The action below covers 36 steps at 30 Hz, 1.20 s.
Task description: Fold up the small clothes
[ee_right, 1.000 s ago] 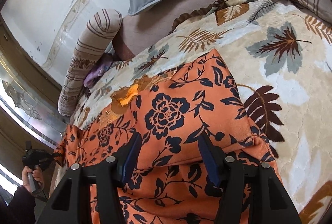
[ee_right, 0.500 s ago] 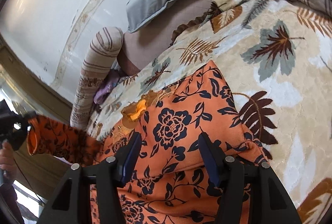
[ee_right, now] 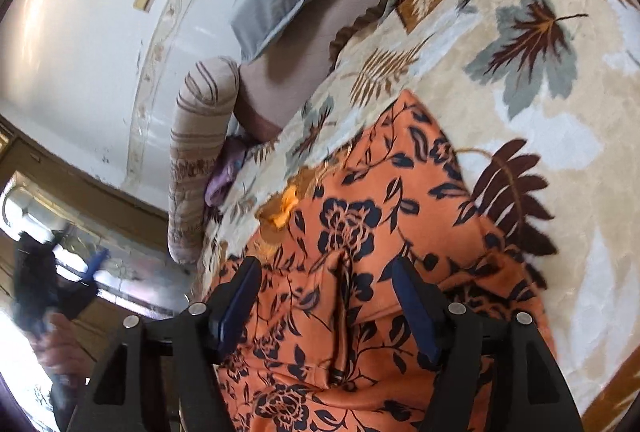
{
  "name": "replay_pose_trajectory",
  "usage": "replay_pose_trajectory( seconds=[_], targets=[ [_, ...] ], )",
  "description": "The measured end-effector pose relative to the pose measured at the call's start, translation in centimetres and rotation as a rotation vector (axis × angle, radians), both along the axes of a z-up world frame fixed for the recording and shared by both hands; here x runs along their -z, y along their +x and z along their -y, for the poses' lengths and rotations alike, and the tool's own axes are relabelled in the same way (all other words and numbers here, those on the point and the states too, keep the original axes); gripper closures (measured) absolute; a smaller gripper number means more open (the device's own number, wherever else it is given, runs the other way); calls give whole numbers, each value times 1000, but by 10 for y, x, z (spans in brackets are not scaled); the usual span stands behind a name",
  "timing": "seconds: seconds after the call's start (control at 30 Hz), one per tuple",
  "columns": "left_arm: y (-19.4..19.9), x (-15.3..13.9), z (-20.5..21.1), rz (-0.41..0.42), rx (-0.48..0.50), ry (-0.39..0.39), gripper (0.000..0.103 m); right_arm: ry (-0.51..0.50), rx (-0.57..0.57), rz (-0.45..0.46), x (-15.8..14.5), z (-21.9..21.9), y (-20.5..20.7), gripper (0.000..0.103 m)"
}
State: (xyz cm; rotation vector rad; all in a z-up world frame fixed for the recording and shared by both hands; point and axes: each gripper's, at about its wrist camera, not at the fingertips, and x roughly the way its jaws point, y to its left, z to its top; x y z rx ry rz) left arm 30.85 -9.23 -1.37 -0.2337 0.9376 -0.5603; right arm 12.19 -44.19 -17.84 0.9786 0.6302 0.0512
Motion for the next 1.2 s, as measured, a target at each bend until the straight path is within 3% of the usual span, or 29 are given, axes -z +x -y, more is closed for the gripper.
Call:
replay_pose_trajectory(
  seconds=[0.13,0.27,0.43,0.5,0.6,0.7,0.83,0.97,1.03,1.1,1.2],
  targets=[
    [8,63,-60,-36,-168,67,36,48,-63,-7,9,-10,7,32],
    [6,113,-98,-32,-265,110,37,97,-109,-38,23,-23,17,32],
    [4,152,-110,-18,-329,112,36,26,-157,-146,36,-54,34,33],
    [9,156,-108,-37,-325,110,37,-52,-139,-171,34,-70,39,36],
    [9,153,-114,-3,-342,121,36,-88,-129,-232,32,-88,47,74],
    [13,157,-120,-37,-346,91,36,-163,-139,-273,20,-101,51,89],
    [17,157,-120,-35,-352,87,37,-351,-116,-206,-35,-107,52,92],
    [19,157,-110,-14,-330,112,36,-549,-23,-70,-112,-92,49,92],
    [20,159,-102,-11,-304,128,36,-632,4,-52,-130,-82,48,92],
    [20,160,-91,1,-281,170,36,-713,0,-96,-121,-71,56,92],
    [19,163,-76,11,-233,229,36,-603,-63,-271,-64,-37,77,88]
  ],
)
